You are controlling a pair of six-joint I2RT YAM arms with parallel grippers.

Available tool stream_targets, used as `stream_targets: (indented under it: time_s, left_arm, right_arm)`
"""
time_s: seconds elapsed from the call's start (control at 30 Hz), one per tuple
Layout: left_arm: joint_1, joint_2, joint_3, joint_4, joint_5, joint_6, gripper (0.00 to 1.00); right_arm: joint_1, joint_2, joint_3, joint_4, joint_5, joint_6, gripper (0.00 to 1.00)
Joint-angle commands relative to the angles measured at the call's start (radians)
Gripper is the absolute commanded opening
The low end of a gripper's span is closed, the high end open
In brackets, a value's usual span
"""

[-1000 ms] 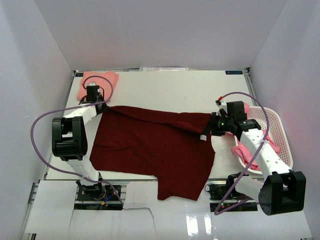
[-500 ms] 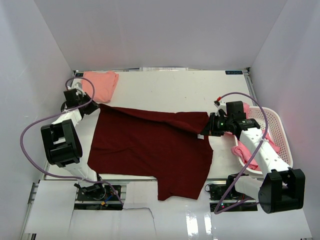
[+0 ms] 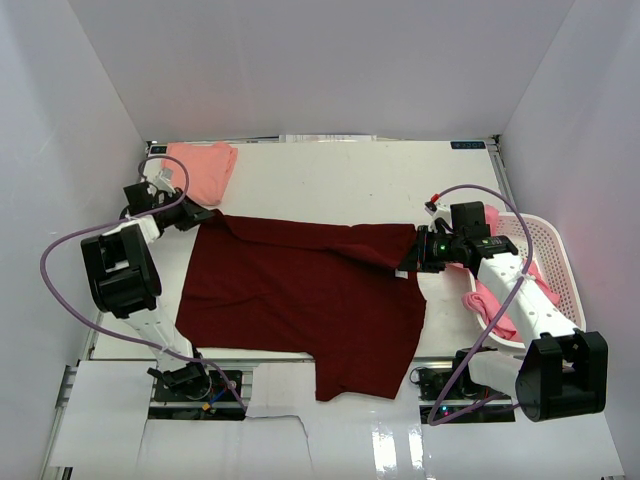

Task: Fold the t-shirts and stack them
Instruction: Fold the flattened tshirt in 1/3 of the way

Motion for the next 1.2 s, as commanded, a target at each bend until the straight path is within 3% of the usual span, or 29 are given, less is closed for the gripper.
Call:
stream_targets:
  time_s: [0.0,0.07,0.33,0.47,0.87,1.17]
  left_arm:
    - [0.028,0.026,0.009,0.028,0.155,0.023,0.00]
    - [0.048,0.088,0.062,0.029,0.214,0.011,0.00]
    - [0.068,0.063,0.087,-0.128,0.025,0.110,0.00]
    - [0.068,0.079,0.103,-0.168,0.005,0.140,0.00]
    - [0.068,0.088,0.118,-0.191,0.191,0.184,0.00]
    - [0.069,0.080,0.115,-0.212,0.197,0.198,0.00]
  right_arm:
    - [0.003,-0.001,0.028,0.016,-0.038,-0.025,0.08]
    - [0.003,-0.004,0.028,0.019,-0.042,-0.027,0.08]
    - [0.003,-0.001,0.011,0.041,-0.068,-0.022,0.08]
    - [0.003,0.001,0.012,0.039,-0.073,-0.027,0.08]
    - [0.003,0.006,0.008,0.044,-0.078,-0.028,0.08]
    - [0.003,0.013,0.008,0.044,-0.082,-0.028,0.08]
